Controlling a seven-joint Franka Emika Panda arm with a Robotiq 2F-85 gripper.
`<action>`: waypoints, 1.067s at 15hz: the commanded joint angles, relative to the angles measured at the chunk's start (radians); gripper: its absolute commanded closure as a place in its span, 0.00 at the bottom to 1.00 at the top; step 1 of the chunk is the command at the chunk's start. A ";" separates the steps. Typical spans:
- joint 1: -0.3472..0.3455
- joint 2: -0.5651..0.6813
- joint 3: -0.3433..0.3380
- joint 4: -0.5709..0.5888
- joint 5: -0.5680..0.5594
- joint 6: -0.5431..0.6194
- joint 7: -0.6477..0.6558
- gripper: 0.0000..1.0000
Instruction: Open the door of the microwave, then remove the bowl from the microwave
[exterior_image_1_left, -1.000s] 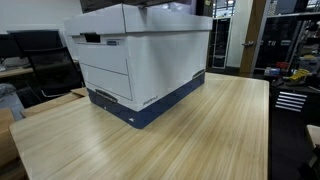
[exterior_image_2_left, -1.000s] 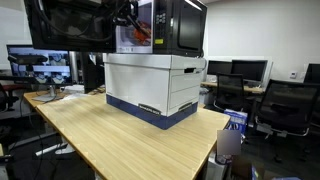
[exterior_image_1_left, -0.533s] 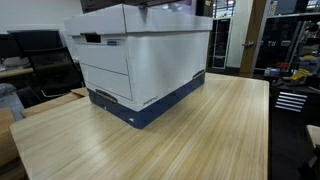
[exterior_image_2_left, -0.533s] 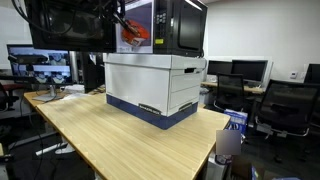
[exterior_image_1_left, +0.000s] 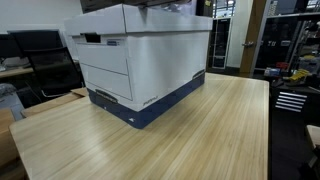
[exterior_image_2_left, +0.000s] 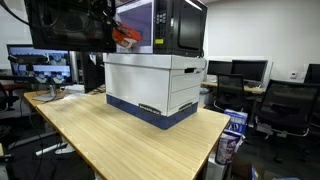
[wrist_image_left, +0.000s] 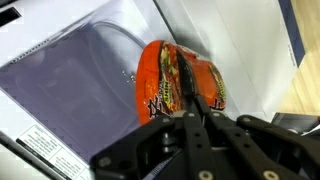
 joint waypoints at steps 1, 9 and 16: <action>-0.037 -0.025 0.033 -0.002 -0.089 -0.072 0.065 0.95; -0.031 -0.042 0.042 -0.001 -0.172 -0.131 0.100 0.95; -0.019 -0.061 0.038 0.018 -0.161 -0.216 0.099 0.95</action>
